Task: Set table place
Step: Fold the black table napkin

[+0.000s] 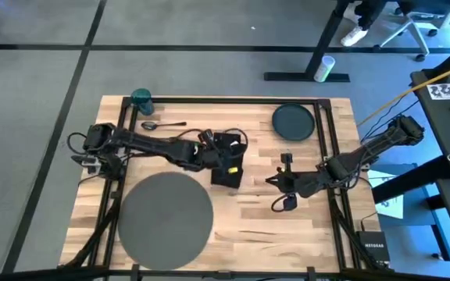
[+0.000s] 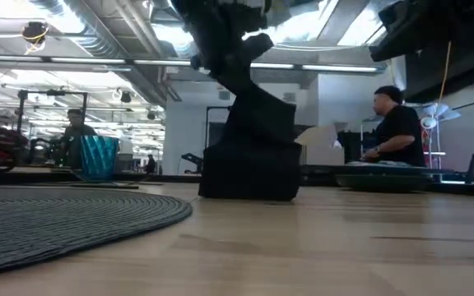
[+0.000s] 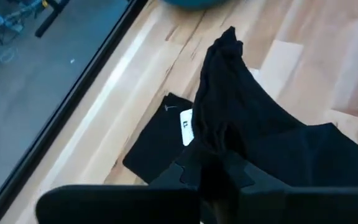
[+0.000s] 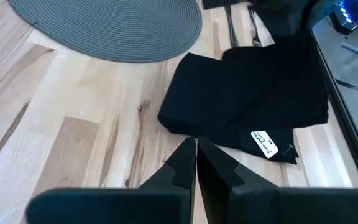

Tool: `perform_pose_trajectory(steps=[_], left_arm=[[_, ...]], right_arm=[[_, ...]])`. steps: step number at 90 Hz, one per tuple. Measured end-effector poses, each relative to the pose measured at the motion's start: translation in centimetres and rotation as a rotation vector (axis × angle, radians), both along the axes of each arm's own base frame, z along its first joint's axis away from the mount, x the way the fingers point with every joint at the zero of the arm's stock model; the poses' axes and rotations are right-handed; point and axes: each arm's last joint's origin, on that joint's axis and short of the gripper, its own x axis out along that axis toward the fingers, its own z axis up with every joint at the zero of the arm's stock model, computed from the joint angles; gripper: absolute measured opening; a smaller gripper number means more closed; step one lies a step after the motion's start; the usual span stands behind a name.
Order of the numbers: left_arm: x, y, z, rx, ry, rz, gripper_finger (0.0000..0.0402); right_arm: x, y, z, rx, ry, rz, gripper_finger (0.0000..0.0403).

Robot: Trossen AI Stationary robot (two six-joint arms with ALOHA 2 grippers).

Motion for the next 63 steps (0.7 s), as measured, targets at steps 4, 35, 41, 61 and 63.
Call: perform_pose_trajectory(steps=[4,35,41,61,63], left_arm=[[0.1,0.4,-0.2,-0.007,0.003,0.007,0.0000],[0.7,2.9,-2.1,-0.045,0.050,0.055,0.0000],[0.8,3.4,-2.5,-0.047,0.063,0.067,0.0000],[1.2,4.8,-3.9,-0.073,0.091,0.095,0.0000],[1.2,5.0,-4.0,-0.075,0.089,0.097,0.0000]], right_arm=[[0.0,0.0,0.0,0.000,0.000,0.000,0.0000],[0.0,0.0,0.0,0.001,0.001,0.001,0.0000],[0.0,0.0,0.0,0.002,0.001,0.002,0.0000],[0.0,0.0,0.0,0.002,0.001,0.002,0.0000],[0.0,0.0,0.0,0.002,0.002,0.003,0.0000]])
